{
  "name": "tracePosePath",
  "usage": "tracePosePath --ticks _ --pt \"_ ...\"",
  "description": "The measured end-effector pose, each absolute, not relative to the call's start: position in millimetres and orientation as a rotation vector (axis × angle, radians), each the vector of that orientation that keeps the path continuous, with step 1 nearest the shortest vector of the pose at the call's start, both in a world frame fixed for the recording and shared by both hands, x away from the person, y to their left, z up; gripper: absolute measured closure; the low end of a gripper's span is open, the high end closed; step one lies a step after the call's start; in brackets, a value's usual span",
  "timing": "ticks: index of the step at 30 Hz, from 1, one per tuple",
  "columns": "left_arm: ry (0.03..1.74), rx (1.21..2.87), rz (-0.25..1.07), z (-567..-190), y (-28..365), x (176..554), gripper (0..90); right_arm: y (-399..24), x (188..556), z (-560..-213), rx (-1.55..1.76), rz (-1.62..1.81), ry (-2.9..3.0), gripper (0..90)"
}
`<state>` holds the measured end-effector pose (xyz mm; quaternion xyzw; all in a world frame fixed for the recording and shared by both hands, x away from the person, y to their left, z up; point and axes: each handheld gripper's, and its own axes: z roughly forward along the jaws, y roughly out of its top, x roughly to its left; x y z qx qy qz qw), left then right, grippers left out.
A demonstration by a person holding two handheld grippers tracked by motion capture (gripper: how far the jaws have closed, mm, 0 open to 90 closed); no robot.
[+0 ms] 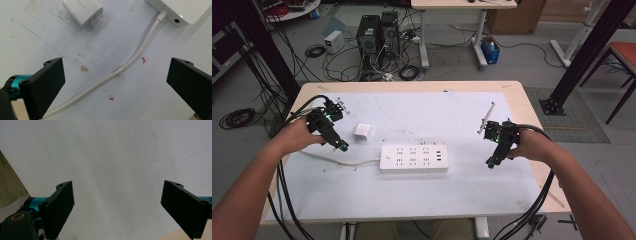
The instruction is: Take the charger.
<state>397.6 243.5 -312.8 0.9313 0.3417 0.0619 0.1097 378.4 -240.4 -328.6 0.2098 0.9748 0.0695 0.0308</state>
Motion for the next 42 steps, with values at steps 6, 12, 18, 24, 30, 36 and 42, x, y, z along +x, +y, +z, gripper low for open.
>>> tracePosePath --ticks 6,12,18,24,30,36,42 --pt "1.015 2.727 0.192 -310.6 244.6 395.9 1.7 -240.1 377.8 -328.4 0.652 0.214 2.982 10.8" --pt "1.079 2.678 0.197 -308.8 242.5 396.3 1.7 -238.1 373.4 -327.5 0.641 0.227 2.971 10.8" --pt "1.182 2.607 0.201 -306.2 239.6 404.0 1.7 -236.3 371.3 -327.7 0.617 0.246 2.975 10.8" --pt "1.302 2.530 0.259 -305.6 231.7 412.6 1.7 -236.4 373.2 -331.8 0.632 0.253 2.965 10.8" --pt "1.413 2.458 0.270 -310.9 224.8 422.4 1.7 -237.9 375.5 -333.2 0.644 0.245 2.962 10.8" --pt "1.621 2.383 0.255 -333.8 212.4 447.5 1.7 -239.6 378.9 -333.8 0.661 0.250 2.960 10.8" --pt "1.699 2.357 0.251 -352.4 206.1 465.8 1.7 -240.2 378.1 -332.8 0.655 0.254 2.960 10.8"
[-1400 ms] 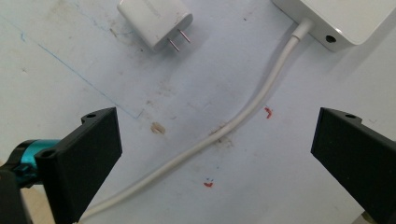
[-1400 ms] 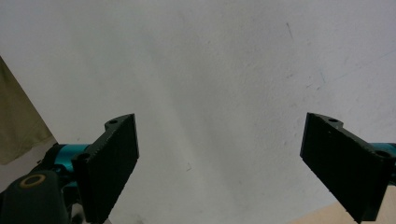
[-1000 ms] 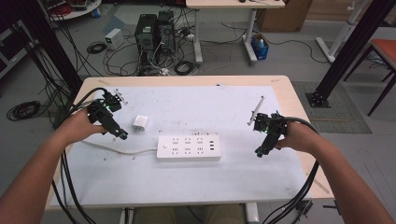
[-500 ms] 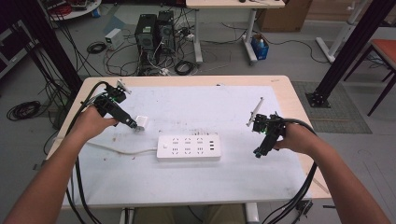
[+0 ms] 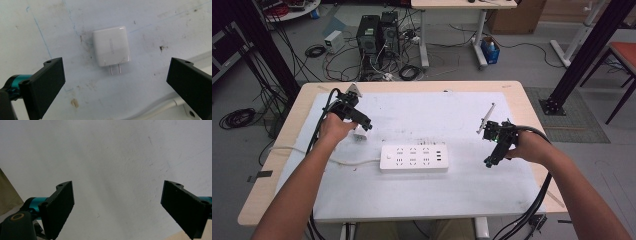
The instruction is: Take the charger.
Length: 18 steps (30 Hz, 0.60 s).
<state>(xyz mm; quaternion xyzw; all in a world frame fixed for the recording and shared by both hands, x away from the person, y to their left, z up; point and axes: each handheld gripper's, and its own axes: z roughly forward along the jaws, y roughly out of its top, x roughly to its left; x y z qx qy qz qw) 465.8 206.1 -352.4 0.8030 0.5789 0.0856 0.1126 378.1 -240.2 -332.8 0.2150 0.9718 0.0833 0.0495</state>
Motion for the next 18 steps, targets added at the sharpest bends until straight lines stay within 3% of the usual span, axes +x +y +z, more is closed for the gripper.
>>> tracePosePath --ticks 14,18 --pt "1.799 2.309 0.312 -388.5 192.5 483.0 2.5 -244.7 378.7 -332.4 0.656 0.265 2.951 10.8" --pt "1.800 2.289 0.307 -391.8 195.0 483.7 9.7 -245.6 378.9 -332.6 0.658 0.261 2.954 10.8"
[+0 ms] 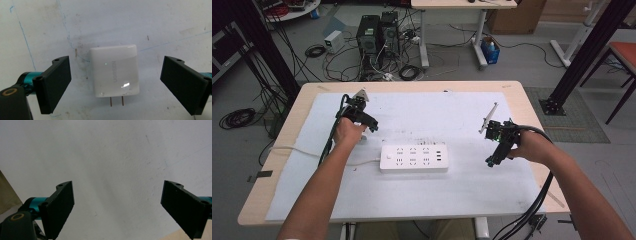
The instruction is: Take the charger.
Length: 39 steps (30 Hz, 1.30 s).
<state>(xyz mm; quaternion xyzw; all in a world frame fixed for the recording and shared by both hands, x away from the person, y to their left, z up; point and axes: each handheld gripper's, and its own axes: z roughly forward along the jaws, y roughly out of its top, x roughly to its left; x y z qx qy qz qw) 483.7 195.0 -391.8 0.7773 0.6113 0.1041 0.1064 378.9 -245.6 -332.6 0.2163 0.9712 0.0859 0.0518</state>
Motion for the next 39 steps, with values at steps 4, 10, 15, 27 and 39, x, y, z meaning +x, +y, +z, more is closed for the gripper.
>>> tracePosePath --ticks 4,10,15,27,39 --pt "1.824 2.285 0.295 -399.1 196.8 484.4 9.7 -246.0 380.0 -333.8 0.656 0.254 2.956 10.8" --pt "1.838 2.285 0.280 -409.5 199.7 484.6 16.5 -244.0 379.6 -334.0 0.652 0.254 2.957 10.8" --pt "1.837 2.280 0.260 -415.4 202.3 483.7 24.5 -245.2 379.3 -333.9 0.651 0.253 2.959 10.8" --pt "1.782 2.292 0.248 -412.2 205.4 482.8 38.1 -246.7 377.8 -333.3 0.653 0.253 2.956 10.8" --pt "1.656 2.325 0.318 -393.8 211.6 473.2 42.5 -248.1 375.5 -331.5 0.662 0.252 2.941 10.8"
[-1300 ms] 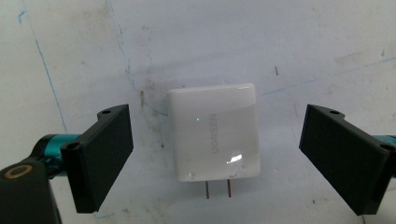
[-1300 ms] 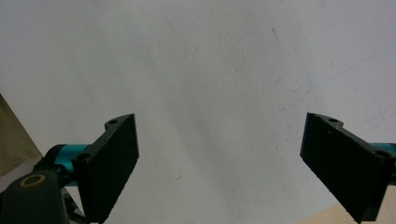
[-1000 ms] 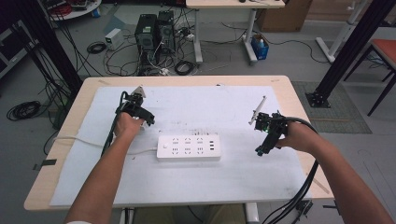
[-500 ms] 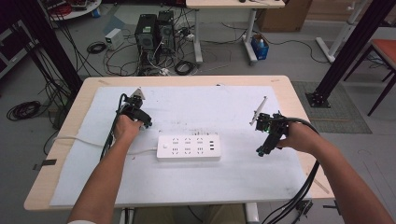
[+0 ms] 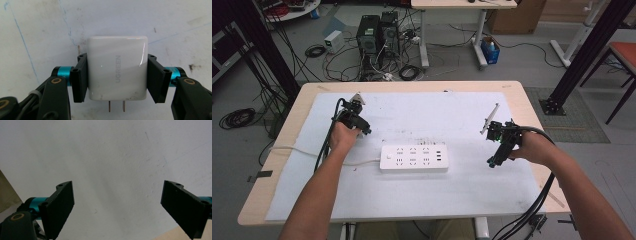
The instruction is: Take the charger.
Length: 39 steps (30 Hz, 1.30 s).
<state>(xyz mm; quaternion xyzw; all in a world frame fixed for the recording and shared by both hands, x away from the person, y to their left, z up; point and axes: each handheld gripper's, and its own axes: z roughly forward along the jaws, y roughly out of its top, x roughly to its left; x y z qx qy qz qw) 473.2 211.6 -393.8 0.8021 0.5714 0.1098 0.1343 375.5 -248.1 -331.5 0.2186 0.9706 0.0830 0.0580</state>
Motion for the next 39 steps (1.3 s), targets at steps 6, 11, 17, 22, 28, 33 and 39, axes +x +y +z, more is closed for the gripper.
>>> tracePosePath --ticks 6,11,17,22,28,33,39 --pt "1.329 2.432 0.385 -367.1 210.9 455.7 42.5 -248.0 373.4 -330.8 0.671 0.244 2.924 10.8" --pt "1.101 2.521 0.362 -345.6 205.5 441.1 42.5 -245.4 370.6 -329.0 0.686 0.236 2.907 10.8" --pt "0.868 2.594 0.337 -316.5 199.9 426.0 42.5 -245.8 364.3 -327.1 0.691 0.235 2.888 10.8" --pt "0.723 2.611 0.326 -299.1 194.0 410.8 42.5 -246.9 360.3 -324.7 0.687 0.249 2.878 10.8" --pt "0.591 2.620 0.290 -286.7 190.1 391.7 42.6 -244.9 354.3 -322.8 0.672 0.256 2.872 10.8" --pt "0.498 2.626 0.297 -276.4 186.2 374.8 42.6 -244.9 351.7 -323.4 0.668 0.270 2.871 10.8" --pt "0.442 2.647 0.297 -269.8 183.3 362.4 42.5 -241.0 352.1 -325.0 0.649 0.267 2.876 10.8"
